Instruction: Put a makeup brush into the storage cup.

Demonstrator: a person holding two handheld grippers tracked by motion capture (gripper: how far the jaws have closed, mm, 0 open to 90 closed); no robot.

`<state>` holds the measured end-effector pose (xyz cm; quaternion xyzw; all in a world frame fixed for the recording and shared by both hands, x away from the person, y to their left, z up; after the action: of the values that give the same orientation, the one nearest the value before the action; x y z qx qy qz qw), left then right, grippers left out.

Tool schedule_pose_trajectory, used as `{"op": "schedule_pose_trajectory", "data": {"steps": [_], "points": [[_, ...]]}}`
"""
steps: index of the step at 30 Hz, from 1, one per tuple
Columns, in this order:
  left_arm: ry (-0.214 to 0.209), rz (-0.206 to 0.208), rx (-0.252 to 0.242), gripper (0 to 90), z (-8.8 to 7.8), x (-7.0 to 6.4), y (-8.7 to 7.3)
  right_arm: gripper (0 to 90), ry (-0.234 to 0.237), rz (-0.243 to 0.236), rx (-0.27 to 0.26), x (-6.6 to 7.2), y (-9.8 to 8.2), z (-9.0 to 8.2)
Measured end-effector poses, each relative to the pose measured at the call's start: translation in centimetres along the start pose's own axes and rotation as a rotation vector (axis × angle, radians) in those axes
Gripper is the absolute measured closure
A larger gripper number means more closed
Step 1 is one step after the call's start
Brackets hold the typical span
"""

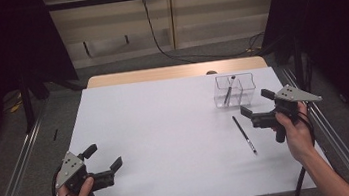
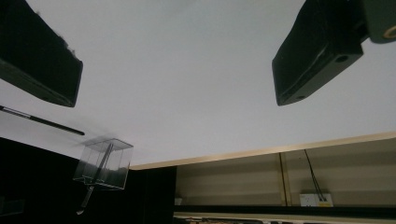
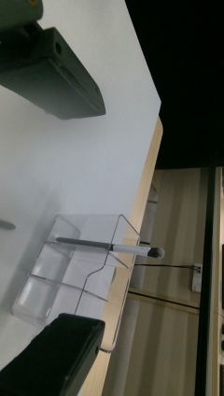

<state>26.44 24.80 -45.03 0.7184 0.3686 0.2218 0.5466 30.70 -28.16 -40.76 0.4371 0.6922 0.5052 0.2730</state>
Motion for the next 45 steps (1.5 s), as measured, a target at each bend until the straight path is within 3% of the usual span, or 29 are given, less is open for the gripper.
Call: {"op": "schedule_pose_trajectory", "data": {"steps": [6, 9, 13, 21, 24, 27, 31, 38, 41, 43, 45], "points": [[-0.005, 0.000, -0.004, 1.8, 0.0, 0.0, 0.0, 1.6, 0.024, -0.008, 0.032, 0.2, -0.2, 0.6], [-0.006, -0.001, -0.009, 1.8, 0.0, 0.0, 0.1, 3.6, 0.012, -0.004, 0.053, 0.1, -0.3, 0.7], [0.000, -0.002, -0.005, 1.8, 0.0, 0.2, 0.1, 3.9, 0.006, 0.013, 0.108, -0.2, -0.6, 0.9], [0.004, 0.004, -0.002, 1.8, 0.0, 0.3, 0.1, 6.9, 0.050, 0.028, 0.227, -0.4, 0.0, 1.0], [0.005, 0.003, -0.002, 1.8, 0.0, 0.3, 0.1, 6.8, 0.056, 0.023, 0.308, -0.6, -0.2, 1.2], [0.001, 0.007, 0.007, 1.8, 0.1, 0.2, 0.0, 7.5, 0.077, 0.042, 0.435, -0.8, -0.8, 1.6], [-0.004, 0.013, 0.020, 1.8, 0.4, 0.0, -0.1, 6.6, 0.095, 0.060, 0.558, -1.0, -0.9, 2.0], [-0.007, 0.015, 0.015, 1.8, 0.4, 0.0, 0.0, 6.9, 0.098, 0.074, 0.719, -1.5, -0.9, 2.7], [-0.003, 0.013, 0.010, 1.8, 0.3, 0.0, 0.0, 7.4, 0.104, 0.041, 0.830, -1.2, -1.6, 3.1], [-0.004, 0.014, 0.012, 1.8, 0.3, 0.1, 0.0, 6.2, 0.139, 0.027, 0.877, -0.9, -2.0, 3.3], [-0.007, 0.018, 0.016, 1.8, 0.3, 0.0, 0.0, 6.9, 0.145, 0.013, 0.905, -0.7, -2.1, 3.5]]}}
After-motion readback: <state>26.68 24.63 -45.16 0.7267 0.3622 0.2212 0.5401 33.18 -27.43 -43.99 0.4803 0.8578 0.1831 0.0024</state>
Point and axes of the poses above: each handheld gripper's, and its own axes: z roughly forward along the jaws, y roughly out of its top, x roughly to its left, the point moved 2 cm from there along z, roughly forward along the jaws, and after that the axes turned 4 degrees about x, right-handed, at the moved point
